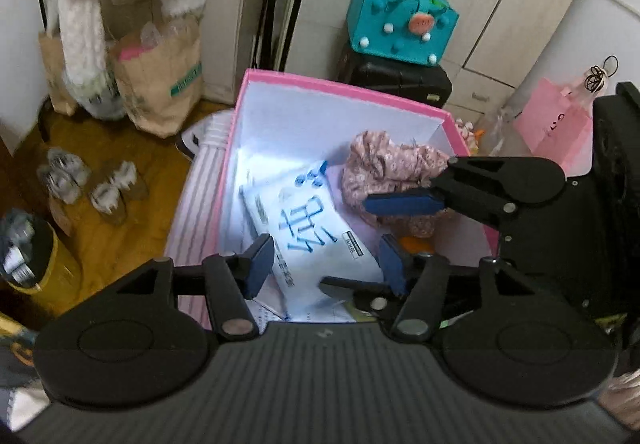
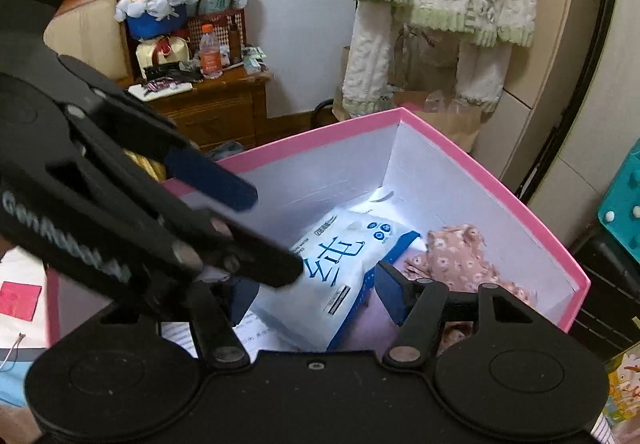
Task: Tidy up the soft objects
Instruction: 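Open the left gripper to drop the wipes pack into the box, then move the left gripper back to the white panda plush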
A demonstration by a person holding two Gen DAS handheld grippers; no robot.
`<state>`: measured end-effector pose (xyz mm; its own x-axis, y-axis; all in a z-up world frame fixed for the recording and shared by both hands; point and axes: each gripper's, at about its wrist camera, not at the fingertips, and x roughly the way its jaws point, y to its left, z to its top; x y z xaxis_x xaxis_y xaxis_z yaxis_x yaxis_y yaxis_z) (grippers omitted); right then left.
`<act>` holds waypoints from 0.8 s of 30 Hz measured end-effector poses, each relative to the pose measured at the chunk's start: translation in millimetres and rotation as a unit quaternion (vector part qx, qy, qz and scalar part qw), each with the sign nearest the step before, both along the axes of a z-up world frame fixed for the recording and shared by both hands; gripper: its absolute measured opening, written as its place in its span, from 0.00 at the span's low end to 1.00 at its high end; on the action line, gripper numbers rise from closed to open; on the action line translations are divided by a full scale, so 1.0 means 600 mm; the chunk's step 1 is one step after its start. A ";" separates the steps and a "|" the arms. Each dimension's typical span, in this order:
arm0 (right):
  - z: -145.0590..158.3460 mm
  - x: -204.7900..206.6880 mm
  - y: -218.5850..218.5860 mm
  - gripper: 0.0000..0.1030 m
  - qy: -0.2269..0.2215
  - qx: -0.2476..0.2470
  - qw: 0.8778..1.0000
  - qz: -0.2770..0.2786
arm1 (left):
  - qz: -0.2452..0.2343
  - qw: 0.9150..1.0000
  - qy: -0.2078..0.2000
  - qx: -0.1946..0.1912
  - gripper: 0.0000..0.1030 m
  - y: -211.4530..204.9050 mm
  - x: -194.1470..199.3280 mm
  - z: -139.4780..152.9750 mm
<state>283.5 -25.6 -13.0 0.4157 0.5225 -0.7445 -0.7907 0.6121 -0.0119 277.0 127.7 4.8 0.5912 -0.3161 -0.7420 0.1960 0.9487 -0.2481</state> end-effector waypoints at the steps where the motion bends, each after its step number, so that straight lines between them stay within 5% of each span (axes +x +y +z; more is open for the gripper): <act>1: 0.004 -0.004 -0.006 0.67 -0.003 0.001 1.000 0.001 | 0.000 1.000 -0.007 0.003 0.57 0.001 -0.008 0.006; 9: 0.057 -0.064 -0.071 0.67 -0.015 0.029 0.999 -0.001 | -0.006 0.998 -0.039 0.039 0.59 0.006 -0.061 0.056; 24: 0.142 -0.172 -0.170 0.67 -0.002 0.077 0.997 -0.018 | -0.094 0.992 -0.053 0.071 0.61 -0.068 -0.171 0.127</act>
<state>180.5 -127.4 72.3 0.4384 0.6158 -0.6546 -0.7684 0.6346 0.0824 174.3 86.6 80.7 0.6097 -0.3249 -0.7230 0.3900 0.9171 -0.0833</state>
